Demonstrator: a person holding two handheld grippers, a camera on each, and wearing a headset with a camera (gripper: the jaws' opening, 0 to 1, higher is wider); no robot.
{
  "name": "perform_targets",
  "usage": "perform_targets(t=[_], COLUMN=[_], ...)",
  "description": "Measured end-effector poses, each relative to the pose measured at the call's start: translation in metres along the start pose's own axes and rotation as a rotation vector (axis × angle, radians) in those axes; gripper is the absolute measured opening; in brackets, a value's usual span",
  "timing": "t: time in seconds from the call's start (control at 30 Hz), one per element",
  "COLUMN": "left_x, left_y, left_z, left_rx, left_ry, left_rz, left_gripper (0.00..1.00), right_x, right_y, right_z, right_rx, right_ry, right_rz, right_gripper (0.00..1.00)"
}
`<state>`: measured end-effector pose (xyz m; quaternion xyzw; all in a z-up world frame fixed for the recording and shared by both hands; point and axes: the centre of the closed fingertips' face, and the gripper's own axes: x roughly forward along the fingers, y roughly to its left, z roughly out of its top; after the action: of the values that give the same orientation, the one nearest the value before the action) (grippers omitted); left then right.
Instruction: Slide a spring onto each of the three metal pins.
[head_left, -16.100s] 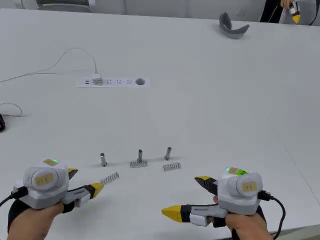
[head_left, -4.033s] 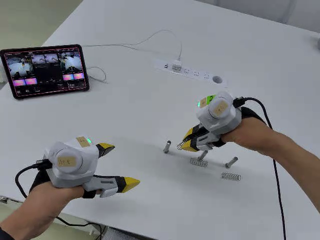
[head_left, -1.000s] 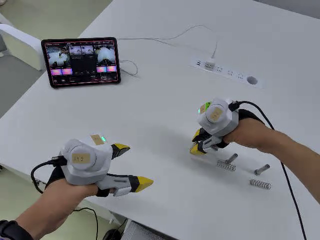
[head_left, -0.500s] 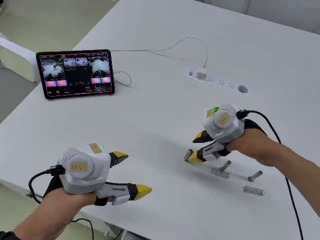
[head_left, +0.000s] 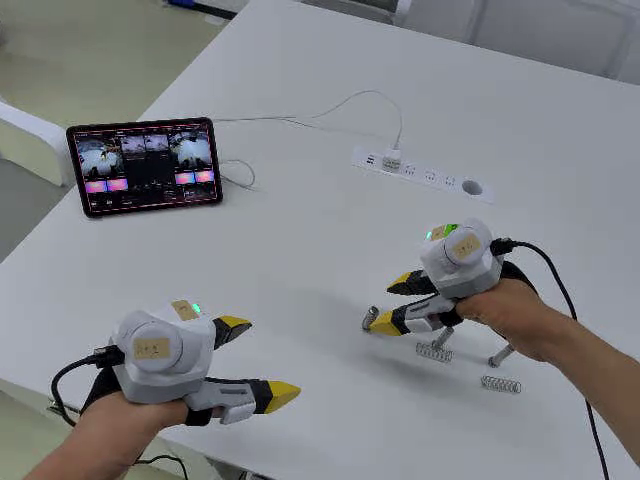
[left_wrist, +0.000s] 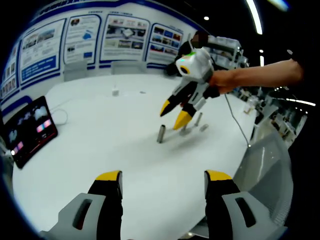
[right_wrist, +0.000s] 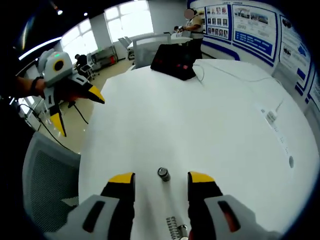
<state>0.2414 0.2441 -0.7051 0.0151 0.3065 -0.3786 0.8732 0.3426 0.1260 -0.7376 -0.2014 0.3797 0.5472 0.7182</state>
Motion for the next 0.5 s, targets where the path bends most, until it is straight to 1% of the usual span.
perform_targets(t=[0.3,0.37,0.5], left_x=[0.002,0.003,0.006], left_y=[-0.005,-0.006,-0.009], left_z=[0.002,0.003,0.006], left_rx=[0.004,0.005,0.013], left_ry=[0.000,-0.001,0.002], left_rz=[-0.004,-0.007,-0.011], left_gripper=[0.68,0.68,0.69], right_x=[-0.013,-0.017,-0.022], right_y=[0.000,0.002,0.003], right_z=[-0.002,-0.001,-0.006], right_rx=[0.097,0.115,0.149], right_ry=[-0.098,-0.118,-0.137], right_rz=[-0.038,-0.040,-0.047], right_gripper=[0.45,0.45,0.47])
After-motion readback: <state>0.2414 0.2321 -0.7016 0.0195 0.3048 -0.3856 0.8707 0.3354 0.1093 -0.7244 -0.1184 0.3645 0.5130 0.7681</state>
